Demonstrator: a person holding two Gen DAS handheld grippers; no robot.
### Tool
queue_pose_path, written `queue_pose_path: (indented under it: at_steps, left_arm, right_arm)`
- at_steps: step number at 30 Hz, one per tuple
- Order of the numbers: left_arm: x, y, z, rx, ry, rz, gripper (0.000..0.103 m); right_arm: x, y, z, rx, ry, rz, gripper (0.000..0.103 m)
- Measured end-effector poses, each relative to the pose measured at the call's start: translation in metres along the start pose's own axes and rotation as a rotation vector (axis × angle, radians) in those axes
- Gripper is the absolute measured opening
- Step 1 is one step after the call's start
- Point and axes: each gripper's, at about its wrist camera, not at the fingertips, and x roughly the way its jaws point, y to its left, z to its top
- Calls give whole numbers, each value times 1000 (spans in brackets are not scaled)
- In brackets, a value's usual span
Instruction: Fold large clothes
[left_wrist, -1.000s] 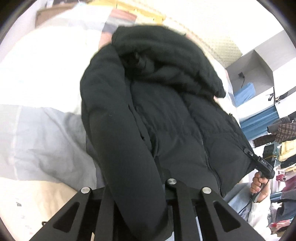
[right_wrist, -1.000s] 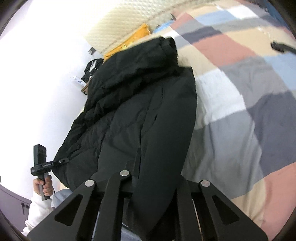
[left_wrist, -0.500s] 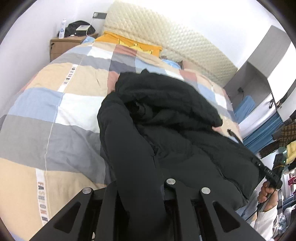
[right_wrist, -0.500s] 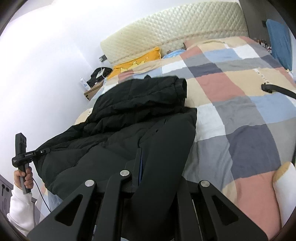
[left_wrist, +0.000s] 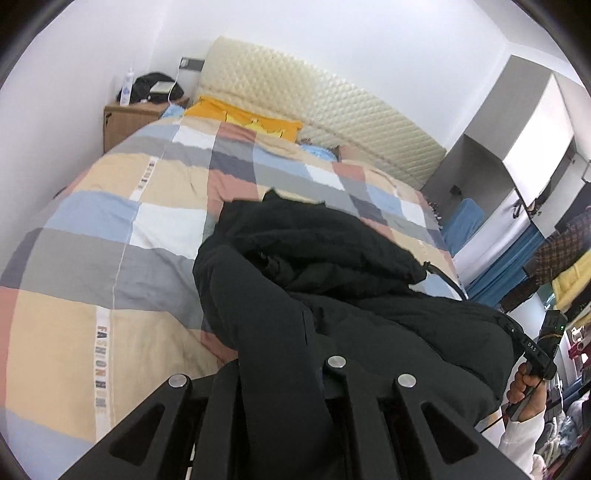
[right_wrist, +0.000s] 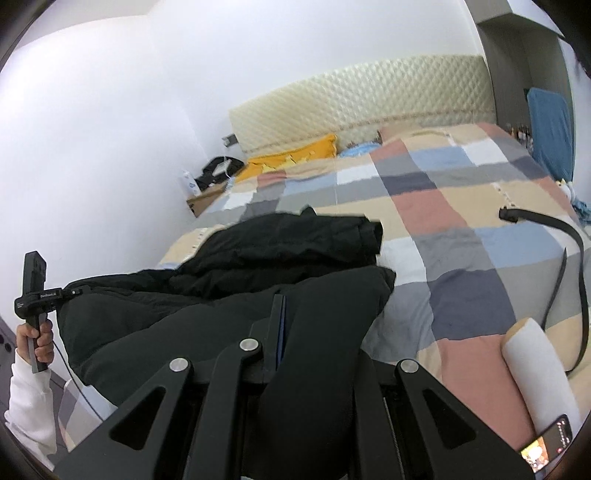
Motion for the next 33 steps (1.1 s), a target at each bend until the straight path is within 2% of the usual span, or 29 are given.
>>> queue_pose_path:
  at_steps: [2, 4, 7, 9, 13, 15, 18, 20, 22, 26, 29, 33]
  left_arm:
    - [-22, -12, -11, -9, -21, -7, 7]
    - [-42, -23, -19, 12, -50, -22, 7]
    - [-57, -34, -18, 17, -74, -40, 7]
    - [-61, -40, -8, 29, -90, -46, 8]
    - [-55, -54, 13, 62, -111, 4, 8]
    - [-45, -63, 30, 87, -120, 40, 8]
    - [-26, -67, 61, 56, -112, 56, 8]
    - [-8, -59, 86, -35, -86, 21, 8]
    - [7, -53, 106, -76, -74, 31, 9]
    - [52, -45, 148, -90, -57, 135, 9]
    - [82, -48, 169, -40, -54, 228, 9]
    - [122, -45, 190, -9, -47, 305, 10]
  right_arm:
    - [-23, 3, -2, 27, -33, 42, 9]
    - [-48, 14, 0, -15, -78, 41, 9]
    - [-63, 12, 14, 21, -99, 75, 9]
    - [-64, 4, 27, 65, -93, 99, 10]
    - [-46, -11, 56, 109, -65, 79, 10]
    - [-33, -21, 70, 146, -51, 65, 11]
    - [-12, -31, 91, 163, -34, 11, 11]
    - [8, -36, 108, 161, -19, -39, 11]
    - [24, -40, 121, 172, -7, -56, 11]
    - [69, -43, 153, 147, 34, -115, 11]
    - [98, -42, 173, 119, 75, -167, 11]
    - [138, -46, 192, 93, 109, -218, 11]
